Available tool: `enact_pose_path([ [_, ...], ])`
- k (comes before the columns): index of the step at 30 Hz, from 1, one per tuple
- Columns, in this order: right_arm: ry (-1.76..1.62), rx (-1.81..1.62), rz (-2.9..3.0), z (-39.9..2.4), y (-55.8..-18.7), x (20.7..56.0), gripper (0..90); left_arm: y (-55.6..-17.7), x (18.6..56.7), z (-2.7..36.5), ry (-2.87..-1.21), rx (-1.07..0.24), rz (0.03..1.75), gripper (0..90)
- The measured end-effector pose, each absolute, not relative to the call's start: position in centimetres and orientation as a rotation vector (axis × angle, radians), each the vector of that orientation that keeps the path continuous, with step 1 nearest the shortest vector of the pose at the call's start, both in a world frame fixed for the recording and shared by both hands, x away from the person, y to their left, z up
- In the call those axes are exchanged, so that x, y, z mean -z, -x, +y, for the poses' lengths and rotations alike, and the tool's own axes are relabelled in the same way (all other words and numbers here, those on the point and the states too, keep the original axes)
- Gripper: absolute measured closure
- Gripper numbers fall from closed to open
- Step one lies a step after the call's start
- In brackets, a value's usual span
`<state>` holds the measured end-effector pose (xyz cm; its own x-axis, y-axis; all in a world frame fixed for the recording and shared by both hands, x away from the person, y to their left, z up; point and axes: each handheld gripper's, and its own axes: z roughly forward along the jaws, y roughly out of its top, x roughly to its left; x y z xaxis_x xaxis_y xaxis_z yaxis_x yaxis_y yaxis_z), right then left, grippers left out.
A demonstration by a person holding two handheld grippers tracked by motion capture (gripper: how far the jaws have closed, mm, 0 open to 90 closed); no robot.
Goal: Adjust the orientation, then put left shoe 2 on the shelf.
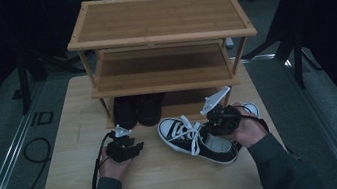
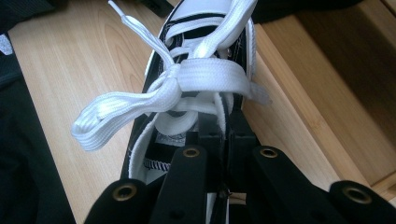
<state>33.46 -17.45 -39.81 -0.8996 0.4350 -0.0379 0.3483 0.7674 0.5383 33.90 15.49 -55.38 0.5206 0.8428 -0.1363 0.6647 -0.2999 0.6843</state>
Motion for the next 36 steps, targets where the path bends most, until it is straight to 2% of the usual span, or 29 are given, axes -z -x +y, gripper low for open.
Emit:
enact_pose_path([
  [36,-0.619,-0.944,2.77,-18.7,-34.9,37.6,88.0,-33.9,55.4,15.5,-2.058,-0.322,1.22,55.3],
])
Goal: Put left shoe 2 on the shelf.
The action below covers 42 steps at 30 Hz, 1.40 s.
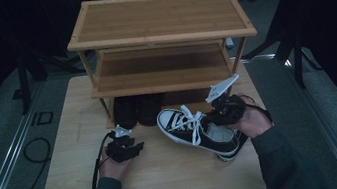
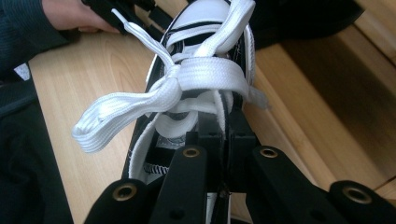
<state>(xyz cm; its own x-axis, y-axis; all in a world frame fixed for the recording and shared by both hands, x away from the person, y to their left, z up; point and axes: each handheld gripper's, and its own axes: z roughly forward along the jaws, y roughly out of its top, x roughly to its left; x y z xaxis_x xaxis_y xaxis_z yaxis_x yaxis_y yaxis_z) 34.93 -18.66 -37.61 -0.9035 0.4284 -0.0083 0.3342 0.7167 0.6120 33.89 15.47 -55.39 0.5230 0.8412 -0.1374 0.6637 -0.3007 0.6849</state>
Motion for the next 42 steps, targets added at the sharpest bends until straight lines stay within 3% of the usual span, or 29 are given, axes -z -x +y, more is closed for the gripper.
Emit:
enact_pose_path([
  [42,-0.536,-1.16,2.642,-18.8,-37.9,30.0,87.9,-33.9,55.4,15.5,-2.051,-0.32,1.221,55.2],
])
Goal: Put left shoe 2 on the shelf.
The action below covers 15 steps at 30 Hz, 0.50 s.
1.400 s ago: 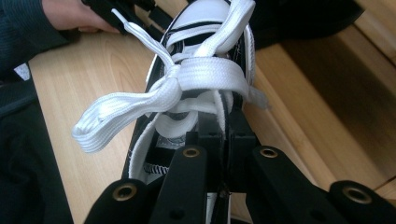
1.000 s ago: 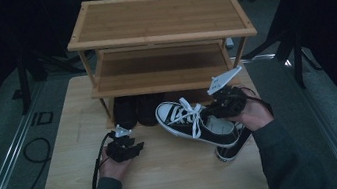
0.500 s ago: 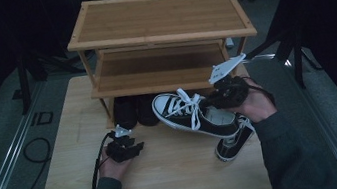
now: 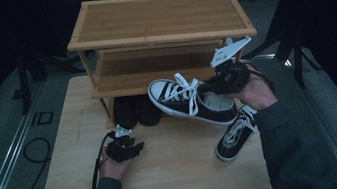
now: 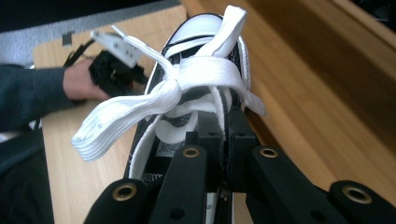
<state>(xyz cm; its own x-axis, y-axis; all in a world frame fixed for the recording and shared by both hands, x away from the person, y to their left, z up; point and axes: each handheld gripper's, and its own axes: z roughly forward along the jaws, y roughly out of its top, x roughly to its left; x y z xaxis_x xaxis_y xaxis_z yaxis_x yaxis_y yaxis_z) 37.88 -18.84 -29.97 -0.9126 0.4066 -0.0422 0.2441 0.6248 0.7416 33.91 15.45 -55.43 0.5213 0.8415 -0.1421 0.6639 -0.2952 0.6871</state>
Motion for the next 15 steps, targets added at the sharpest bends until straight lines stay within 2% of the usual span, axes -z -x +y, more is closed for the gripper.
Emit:
enact_pose_path([
  [15,-0.775,-1.163,2.457,-17.3,-41.2,30.3,87.9,-33.9,55.4,15.5,-2.052,-0.321,1.216,55.2],
])
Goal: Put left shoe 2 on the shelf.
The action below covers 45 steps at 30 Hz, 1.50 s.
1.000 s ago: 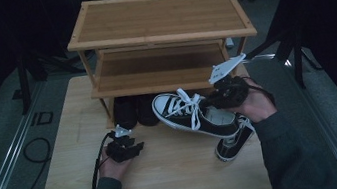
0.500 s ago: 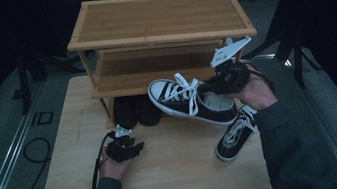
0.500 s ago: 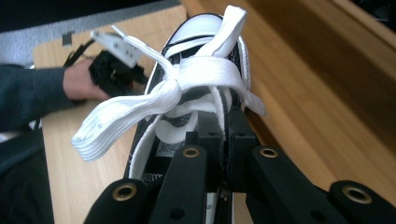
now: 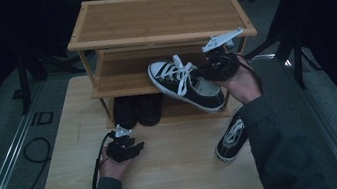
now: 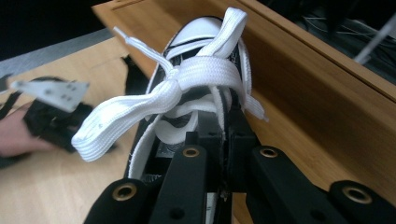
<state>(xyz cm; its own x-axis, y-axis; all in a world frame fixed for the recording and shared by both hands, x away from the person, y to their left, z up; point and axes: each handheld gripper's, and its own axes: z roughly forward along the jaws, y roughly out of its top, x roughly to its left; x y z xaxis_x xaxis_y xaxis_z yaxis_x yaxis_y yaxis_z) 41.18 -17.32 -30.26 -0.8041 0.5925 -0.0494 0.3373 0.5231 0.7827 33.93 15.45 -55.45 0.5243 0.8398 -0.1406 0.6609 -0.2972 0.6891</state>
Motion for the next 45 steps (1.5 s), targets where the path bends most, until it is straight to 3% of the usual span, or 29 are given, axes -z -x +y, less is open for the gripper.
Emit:
enact_pose_path([
  [16,-0.923,-1.057,2.37,-17.5,-42.2,32.3,86.0,-34.0,55.4,15.1,-2.046,-0.306,1.228,54.9],
  [18,-0.926,-1.058,2.371,-17.6,-42.2,32.3,81.1,-34.0,55.3,14.4,-2.065,-0.31,1.225,54.9],
  [30,-0.936,-1.063,2.375,-17.9,-42.3,32.2,76.1,-34.6,54.6,10.2,-2.095,-0.326,1.143,54.9],
  [33,-0.937,-1.072,2.378,-17.9,-42.4,32.3,76.5,-35.0,54.4,9.4,-2.089,-0.326,1.137,55.1],
  [36,-0.929,-1.079,2.384,-17.8,-42.4,32.3,86.2,-35.8,53.9,7.7,-2.091,-0.354,1.109,56.2],
  [45,-0.976,-1.151,2.317,-17.8,-42.4,32.6,87.8,-37.1,53.0,5.1,-2.087,-0.409,1.077,57.5],
])
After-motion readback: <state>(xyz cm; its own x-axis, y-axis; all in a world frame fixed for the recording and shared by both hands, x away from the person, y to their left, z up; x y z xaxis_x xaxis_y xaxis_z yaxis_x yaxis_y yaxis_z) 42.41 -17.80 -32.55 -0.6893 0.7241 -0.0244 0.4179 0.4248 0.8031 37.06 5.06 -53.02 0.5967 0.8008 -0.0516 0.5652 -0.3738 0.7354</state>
